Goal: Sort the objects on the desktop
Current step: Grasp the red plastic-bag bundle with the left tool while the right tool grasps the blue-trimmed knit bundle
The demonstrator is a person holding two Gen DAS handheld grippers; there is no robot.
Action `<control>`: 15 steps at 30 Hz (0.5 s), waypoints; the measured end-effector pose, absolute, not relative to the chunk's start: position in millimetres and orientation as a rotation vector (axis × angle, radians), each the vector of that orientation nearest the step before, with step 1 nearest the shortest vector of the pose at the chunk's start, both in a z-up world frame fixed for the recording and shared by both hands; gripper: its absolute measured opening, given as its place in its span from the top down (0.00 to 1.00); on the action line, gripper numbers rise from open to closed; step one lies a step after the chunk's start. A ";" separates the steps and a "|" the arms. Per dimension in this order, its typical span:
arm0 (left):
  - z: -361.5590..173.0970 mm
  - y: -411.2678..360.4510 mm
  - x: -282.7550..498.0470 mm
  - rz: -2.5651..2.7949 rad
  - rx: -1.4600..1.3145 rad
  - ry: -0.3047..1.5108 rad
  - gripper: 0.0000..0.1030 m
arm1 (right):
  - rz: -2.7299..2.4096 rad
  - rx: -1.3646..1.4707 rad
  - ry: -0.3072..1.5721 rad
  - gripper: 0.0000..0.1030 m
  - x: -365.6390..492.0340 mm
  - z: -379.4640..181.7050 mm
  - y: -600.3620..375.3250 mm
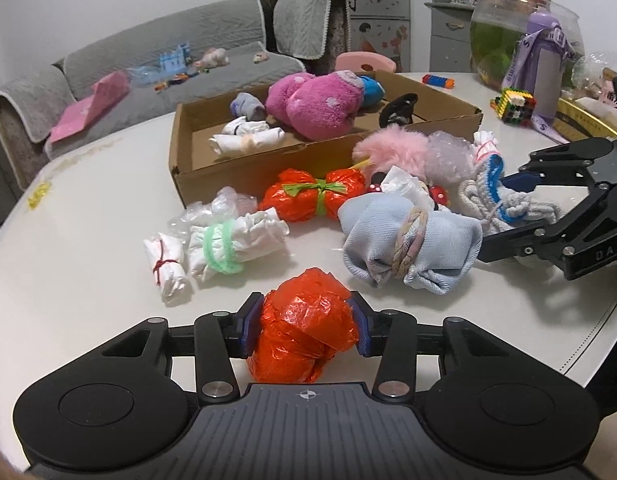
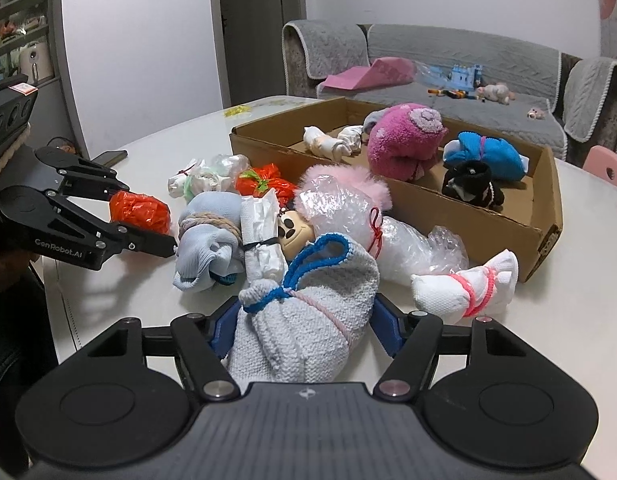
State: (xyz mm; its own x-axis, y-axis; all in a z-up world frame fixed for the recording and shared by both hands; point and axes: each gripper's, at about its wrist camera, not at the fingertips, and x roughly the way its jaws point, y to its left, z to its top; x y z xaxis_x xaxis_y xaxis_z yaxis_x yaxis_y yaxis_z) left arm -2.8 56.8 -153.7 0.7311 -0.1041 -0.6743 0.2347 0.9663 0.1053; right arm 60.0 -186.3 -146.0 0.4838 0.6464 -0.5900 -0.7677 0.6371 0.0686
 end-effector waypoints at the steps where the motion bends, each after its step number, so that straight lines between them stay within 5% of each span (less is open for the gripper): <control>1: -153.6 56.5 -3.3 -0.176 0.197 0.725 0.51 | 0.868 -0.218 0.619 0.39 58.9 -145.8 -187.1; 15: -147.8 52.5 -11.2 -0.136 0.227 0.684 0.51 | 0.855 -0.088 0.558 0.40 53.9 -129.3 -215.3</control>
State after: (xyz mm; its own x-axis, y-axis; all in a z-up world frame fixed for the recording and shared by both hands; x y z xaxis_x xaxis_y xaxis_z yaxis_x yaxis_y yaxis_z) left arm -11.2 52.5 -147.8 0.7674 -0.0495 -0.6392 0.1978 0.9666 0.1626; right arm 53.9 -215.3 -129.3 0.5225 0.6906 -0.5000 -0.7356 0.6617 0.1451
